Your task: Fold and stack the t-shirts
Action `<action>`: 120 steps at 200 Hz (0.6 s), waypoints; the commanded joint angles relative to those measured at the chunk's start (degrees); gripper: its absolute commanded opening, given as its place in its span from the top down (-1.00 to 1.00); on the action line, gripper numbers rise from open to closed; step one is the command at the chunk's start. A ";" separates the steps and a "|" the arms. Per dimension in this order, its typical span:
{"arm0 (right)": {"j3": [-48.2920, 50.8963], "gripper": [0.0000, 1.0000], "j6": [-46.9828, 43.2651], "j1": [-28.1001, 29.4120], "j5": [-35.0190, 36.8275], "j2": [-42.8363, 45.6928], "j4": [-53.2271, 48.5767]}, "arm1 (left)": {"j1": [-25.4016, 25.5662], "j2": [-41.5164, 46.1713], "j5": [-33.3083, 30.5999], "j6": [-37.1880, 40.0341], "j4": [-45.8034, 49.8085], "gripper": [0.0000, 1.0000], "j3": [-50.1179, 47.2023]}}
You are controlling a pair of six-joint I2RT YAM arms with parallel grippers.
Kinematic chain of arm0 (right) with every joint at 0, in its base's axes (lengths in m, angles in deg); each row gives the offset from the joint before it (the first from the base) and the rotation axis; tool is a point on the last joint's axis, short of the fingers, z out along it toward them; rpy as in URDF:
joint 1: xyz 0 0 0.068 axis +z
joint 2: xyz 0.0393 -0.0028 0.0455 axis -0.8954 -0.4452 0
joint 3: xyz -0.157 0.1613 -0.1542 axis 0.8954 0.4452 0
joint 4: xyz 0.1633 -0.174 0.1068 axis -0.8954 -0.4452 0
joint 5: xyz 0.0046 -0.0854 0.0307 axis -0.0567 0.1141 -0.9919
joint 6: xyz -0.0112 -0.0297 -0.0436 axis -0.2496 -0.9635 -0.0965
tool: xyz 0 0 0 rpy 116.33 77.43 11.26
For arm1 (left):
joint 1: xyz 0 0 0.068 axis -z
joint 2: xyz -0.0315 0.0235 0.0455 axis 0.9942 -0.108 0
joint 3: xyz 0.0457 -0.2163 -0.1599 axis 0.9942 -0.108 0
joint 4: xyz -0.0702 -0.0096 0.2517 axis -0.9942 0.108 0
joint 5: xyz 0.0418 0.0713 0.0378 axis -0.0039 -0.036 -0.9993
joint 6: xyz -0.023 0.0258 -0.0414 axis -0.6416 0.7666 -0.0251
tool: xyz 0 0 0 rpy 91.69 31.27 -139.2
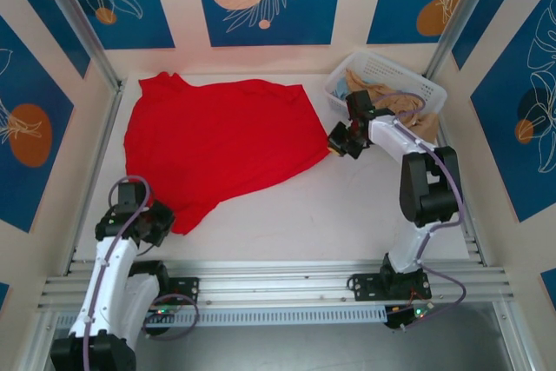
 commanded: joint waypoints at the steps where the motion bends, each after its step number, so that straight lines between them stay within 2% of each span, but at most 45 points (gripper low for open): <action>1: 2.99 1.00 -0.53 -0.27 8.50 5.97 -7.45 | 0.86 -0.24 2.22 -2.24 0.98 1.00 -0.63; 32: 10.51 1.00 1.39 -0.82 8.91 12.61 -10.40 | 1.31 -3.27 0.81 -1.62 1.24 1.00 -0.06; 61: 18.58 1.00 2.98 0.98 4.52 17.89 -9.95 | 1.39 -1.38 -10.17 -2.83 10.72 1.00 4.45; 78: 20.19 1.00 2.34 3.02 1.85 17.98 -8.61 | 1.31 0.41 -13.21 -3.98 11.00 1.00 6.86; 95: 16.06 1.00 1.31 5.70 2.05 19.31 -8.86 | 1.42 -0.06 -17.56 -4.08 11.13 1.00 15.55; 120: 6.88 1.00 -2.54 10.49 8.18 27.74 -5.34 | 1.62 -3.13 -32.06 -0.04 10.52 1.00 36.32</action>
